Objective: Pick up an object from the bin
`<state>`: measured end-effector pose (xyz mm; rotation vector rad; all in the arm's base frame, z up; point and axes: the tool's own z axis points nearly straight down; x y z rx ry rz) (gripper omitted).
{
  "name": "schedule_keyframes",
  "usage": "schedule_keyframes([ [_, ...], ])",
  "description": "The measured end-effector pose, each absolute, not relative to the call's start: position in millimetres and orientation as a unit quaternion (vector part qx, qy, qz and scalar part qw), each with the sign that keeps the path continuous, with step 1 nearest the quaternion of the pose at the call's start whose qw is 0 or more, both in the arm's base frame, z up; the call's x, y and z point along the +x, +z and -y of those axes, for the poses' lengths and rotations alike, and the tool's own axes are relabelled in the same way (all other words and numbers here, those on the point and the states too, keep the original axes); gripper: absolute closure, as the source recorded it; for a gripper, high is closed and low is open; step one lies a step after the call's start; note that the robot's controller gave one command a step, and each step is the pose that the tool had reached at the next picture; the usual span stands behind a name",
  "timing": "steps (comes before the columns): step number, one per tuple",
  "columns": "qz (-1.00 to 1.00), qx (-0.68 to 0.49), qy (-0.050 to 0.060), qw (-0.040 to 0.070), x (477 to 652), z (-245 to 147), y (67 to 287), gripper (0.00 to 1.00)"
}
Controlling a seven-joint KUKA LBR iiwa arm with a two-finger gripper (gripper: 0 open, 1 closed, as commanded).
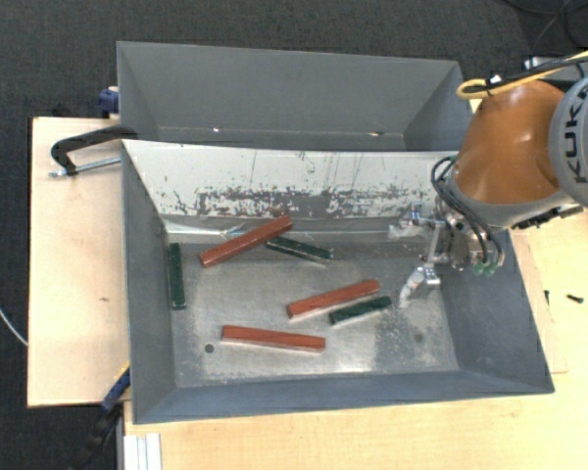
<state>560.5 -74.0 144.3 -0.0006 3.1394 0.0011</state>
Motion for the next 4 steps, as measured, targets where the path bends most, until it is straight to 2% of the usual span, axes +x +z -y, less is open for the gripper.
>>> schedule_keyframes([
  [1,-0.999,-0.034,-0.001,0.005,578.7,13,88,0.00],
  [2,-0.999,-0.035,-0.002,0.004,578.6,13,92,0.00],
  [3,-1.000,0.012,0.000,0.003,593.6,-17,96,0.00],
  [4,-0.998,-0.069,-0.003,0.002,586.5,-46,90,0.00],
])
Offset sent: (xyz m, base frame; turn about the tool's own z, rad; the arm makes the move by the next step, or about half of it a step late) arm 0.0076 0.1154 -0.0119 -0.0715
